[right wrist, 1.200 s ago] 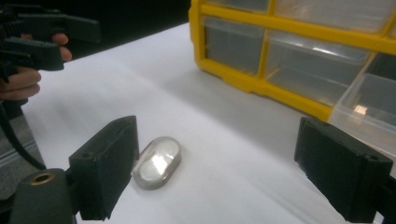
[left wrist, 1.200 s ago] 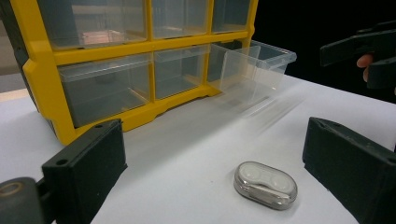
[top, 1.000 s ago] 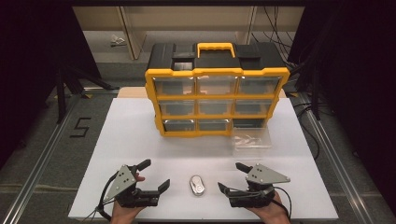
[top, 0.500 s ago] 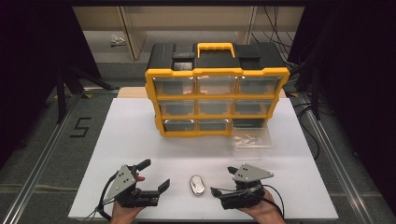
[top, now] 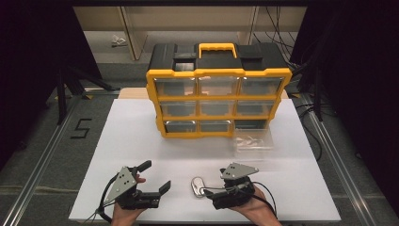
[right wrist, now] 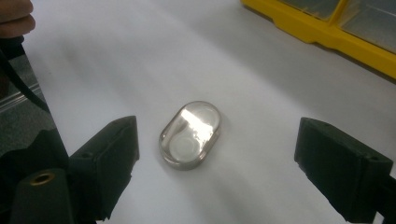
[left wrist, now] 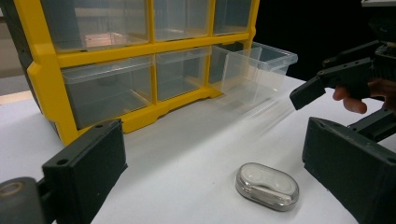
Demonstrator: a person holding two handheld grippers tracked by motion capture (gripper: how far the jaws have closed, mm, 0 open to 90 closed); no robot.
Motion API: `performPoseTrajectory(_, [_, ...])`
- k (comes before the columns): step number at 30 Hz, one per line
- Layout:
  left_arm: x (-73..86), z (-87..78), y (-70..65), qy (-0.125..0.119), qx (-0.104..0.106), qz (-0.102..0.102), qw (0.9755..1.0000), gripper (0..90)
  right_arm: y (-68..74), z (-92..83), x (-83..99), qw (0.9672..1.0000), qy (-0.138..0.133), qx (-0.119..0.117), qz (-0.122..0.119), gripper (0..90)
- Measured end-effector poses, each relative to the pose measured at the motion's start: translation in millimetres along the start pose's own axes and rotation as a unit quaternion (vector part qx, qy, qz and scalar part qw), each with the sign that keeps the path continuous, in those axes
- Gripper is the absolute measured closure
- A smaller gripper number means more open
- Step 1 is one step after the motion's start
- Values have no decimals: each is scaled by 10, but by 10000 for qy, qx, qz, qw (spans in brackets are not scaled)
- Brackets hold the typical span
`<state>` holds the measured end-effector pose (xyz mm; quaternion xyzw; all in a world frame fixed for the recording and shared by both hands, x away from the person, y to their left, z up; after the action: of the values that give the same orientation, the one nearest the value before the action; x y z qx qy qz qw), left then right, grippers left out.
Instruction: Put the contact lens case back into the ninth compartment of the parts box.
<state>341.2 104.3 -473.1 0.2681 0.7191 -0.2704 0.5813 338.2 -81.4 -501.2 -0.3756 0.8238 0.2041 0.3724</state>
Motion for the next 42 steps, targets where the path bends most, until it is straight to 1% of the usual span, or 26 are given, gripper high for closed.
performPoseTrajectory(7, [1,1,2,0,-5,-2,10000,57,13,61,0,9999,130,-33,-11,151])
performPoseTrajectory(10, [1,0,2,0,-6,-4,10000,57,39,93,5,9997,231,-68,-5,153])
performPoseTrajectory(16, [1,-1,5,-6,-10,-12,10000,58,75,194,28,9991,414,-101,-81,156])
performPoseTrajectory(27, [-5,-6,7,-20,-9,-7,10000,59,129,356,18,9983,573,-103,-101,159])
performPoseTrajectory(28, [-5,-7,7,-20,-9,-6,10000,59,135,392,21,9980,599,-111,-148,161])
performPoseTrajectory(29, [-5,-7,6,-20,-10,-6,10000,59,135,392,21,9980,599,-111,-148,161])
performPoseTrajectory(34, [-5,-3,2,-16,-14,5,10000,59,154,490,65,9968,766,-121,-190,169])
performPoseTrajectory(39, [-11,-10,7,-34,-28,2,10000,61,158,565,83,9961,836,-129,-234,187])
performPoseTrajectory(42, [-10,-11,8,-31,-28,4,10000,61,164,593,85,9960,857,-132,-208,191])
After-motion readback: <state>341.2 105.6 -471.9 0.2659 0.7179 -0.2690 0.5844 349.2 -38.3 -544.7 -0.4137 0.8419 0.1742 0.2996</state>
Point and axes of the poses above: each handheld gripper's, and its own axes: z roughly forward along the jaws, x roughly out of its underside, y roughly to its left, the point moved 10 cm from there along z, roughly forward along the jaws, and after that the axes turned 1 degree about z, right-handed, at the moved point
